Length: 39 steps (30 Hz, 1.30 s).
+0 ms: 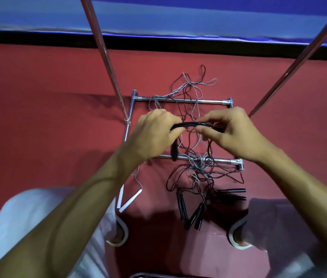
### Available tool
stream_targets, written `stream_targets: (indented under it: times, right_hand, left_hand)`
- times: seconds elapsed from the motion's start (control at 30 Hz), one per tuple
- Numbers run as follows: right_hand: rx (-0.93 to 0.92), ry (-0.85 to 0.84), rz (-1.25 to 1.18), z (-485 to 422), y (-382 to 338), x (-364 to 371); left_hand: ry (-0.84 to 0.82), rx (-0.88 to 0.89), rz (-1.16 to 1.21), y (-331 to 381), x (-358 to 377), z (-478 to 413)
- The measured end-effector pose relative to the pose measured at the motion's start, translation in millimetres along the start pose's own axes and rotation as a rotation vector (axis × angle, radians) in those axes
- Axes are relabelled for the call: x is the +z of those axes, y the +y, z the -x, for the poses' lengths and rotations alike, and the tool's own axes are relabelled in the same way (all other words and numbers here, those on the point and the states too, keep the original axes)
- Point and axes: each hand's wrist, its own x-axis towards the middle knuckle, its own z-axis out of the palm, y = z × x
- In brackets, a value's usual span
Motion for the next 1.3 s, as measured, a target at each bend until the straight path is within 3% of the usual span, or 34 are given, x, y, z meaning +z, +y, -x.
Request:
stream_targets:
  times: [0.27,0.5,0.73,1.13,1.3]
  right_hand:
    - [-0.010,0.163,-0.050,4,-5,2]
    - [-0.079,0.138,0.006,7,-12,5]
    - [-0.072,0.071,0.002,7,-11,12]
    - [-0.010,0.100,-0.283,7,-19,9]
    - [-0.035,0.053,-0.218,6,-14,-4]
  left_hand:
    - [0.007,-0.008,-0.026,7,10,-3]
    - [0.125,-0.060,-0.170,5,14,-1]
    - [0.037,-0.100,-0.187,10,16,2]
    - [-0.092,-0.094,-0.209,27,13,2]
    - [-0.182,-0.109,-0.156,23,5,1]
